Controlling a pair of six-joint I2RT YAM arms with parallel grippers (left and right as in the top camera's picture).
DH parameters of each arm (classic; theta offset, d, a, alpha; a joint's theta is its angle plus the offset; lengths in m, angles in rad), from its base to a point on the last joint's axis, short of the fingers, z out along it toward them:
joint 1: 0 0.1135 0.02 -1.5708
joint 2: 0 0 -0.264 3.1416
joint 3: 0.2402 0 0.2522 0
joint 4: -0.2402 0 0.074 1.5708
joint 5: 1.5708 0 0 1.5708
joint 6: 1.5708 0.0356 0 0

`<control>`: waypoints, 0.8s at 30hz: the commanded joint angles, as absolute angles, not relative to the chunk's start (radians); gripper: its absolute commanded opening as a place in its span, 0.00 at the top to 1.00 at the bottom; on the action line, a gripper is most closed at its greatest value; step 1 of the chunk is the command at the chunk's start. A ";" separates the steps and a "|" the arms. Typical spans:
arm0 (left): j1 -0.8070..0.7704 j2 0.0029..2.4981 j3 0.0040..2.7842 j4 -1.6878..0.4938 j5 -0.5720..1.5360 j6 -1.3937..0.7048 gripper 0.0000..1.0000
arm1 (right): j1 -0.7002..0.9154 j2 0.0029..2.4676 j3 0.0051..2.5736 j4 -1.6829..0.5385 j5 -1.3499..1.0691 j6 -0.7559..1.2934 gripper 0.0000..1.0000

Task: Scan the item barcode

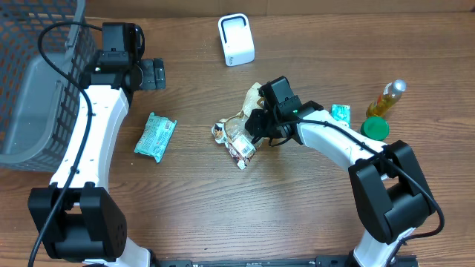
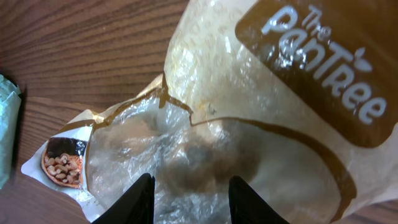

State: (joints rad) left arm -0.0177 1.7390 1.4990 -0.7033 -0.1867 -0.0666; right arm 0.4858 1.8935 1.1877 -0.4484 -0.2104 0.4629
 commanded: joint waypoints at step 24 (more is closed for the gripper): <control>-0.024 1.721 1.519 -0.700 -0.190 -0.044 0.00 | 0.655 1.851 1.313 -0.582 -0.585 0.530 0.55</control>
State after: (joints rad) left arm -0.0181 1.7390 1.4990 -0.7033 -0.1867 -0.0666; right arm 0.6765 1.9217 1.2289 -0.5911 -0.5674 0.5560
